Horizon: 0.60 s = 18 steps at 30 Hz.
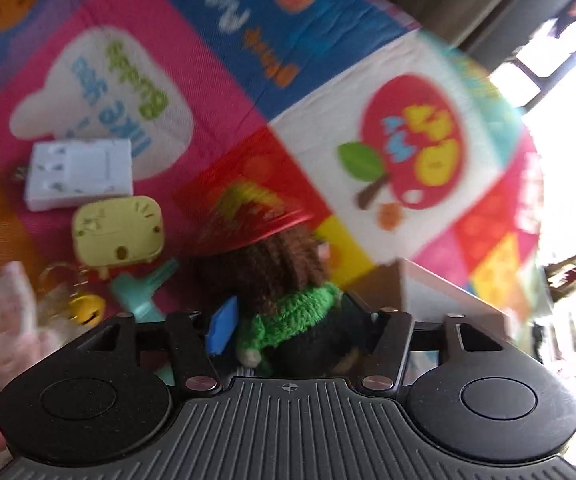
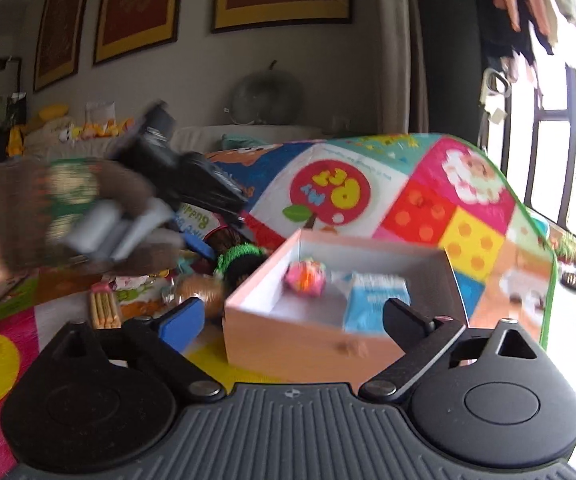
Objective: Organize objects
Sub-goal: 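Lower the pink egg toy into the pink box and open the right gripper, then grasp the knitted doll with the red hat with the left gripper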
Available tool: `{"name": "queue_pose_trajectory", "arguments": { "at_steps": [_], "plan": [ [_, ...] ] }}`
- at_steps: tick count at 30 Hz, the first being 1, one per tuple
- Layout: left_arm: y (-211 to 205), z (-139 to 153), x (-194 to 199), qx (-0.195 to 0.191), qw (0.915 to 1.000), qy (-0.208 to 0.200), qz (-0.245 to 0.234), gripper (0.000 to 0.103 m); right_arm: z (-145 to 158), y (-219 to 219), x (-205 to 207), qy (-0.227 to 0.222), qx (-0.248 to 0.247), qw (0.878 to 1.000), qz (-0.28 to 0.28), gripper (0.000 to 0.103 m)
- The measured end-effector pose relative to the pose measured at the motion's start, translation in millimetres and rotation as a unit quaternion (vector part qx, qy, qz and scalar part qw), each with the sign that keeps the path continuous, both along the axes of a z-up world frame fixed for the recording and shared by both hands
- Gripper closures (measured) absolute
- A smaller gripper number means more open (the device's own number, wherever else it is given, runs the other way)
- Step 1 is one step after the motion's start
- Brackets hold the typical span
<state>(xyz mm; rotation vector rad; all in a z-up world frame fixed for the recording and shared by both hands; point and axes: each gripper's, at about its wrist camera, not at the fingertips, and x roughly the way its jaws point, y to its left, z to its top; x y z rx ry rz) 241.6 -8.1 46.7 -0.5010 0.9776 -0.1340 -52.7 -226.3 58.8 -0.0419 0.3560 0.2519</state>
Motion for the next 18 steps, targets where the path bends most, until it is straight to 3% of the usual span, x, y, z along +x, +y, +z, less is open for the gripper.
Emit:
{"name": "queue_pose_trajectory", "arguments": {
  "at_steps": [4, 7, 10, 14, 18],
  "plan": [
    [-14, -20, 31, -0.001, 0.9999, 0.004, 0.015, 0.029, -19, -7, -7, 0.002, 0.001, 1.0, -0.02, 0.006],
    [-15, -22, 40, 0.018, 0.9991, -0.018, 0.033, 0.041, -29, -15, -5, 0.02, 0.028, 0.999, -0.026, 0.006],
    [-15, -18, 34, 0.031, 0.9992, -0.024, 0.01, 0.045, -36, -21, 0, 0.032, 0.042, 0.998, -0.04, 0.006],
    [1, 8, -11, -0.001, 0.9965, -0.068, -0.048, 0.046, -40, -27, 5, 0.045, 0.06, 0.996, -0.05, 0.005],
    [28, 40, -91, -0.01, 0.9851, -0.13, -0.112, 0.046, -41, -24, 9, 0.053, 0.051, 0.996, -0.053, 0.005]
  ]
}}
